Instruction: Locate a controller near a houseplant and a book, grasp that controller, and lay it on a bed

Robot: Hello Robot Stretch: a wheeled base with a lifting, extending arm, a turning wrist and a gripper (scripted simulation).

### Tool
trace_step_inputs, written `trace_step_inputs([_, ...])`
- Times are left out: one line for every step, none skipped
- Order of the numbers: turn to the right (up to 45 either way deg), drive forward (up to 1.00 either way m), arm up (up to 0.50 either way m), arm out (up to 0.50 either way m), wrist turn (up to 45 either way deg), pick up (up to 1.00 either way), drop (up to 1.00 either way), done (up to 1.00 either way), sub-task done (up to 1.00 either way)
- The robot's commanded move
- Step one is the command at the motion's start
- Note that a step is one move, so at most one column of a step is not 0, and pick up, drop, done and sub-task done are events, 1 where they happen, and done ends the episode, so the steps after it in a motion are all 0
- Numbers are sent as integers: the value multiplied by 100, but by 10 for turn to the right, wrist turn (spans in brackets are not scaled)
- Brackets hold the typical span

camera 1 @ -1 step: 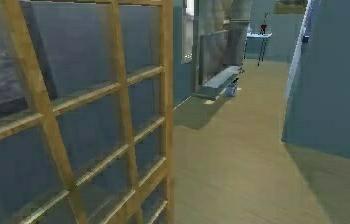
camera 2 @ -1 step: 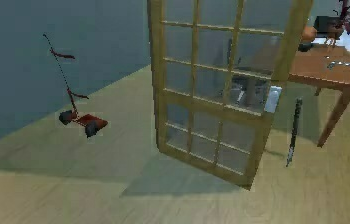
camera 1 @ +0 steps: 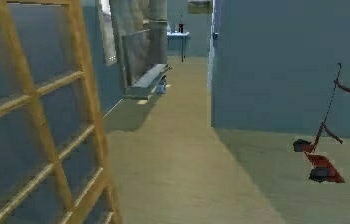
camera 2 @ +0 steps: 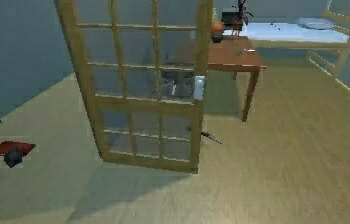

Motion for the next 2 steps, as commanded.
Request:
trace_step_inputs([0, 100, 0, 0, 0, 0, 0, 0, 0])
trace_step_inputs([30, 0, 0, 0, 0, 0, 0, 0, 0])
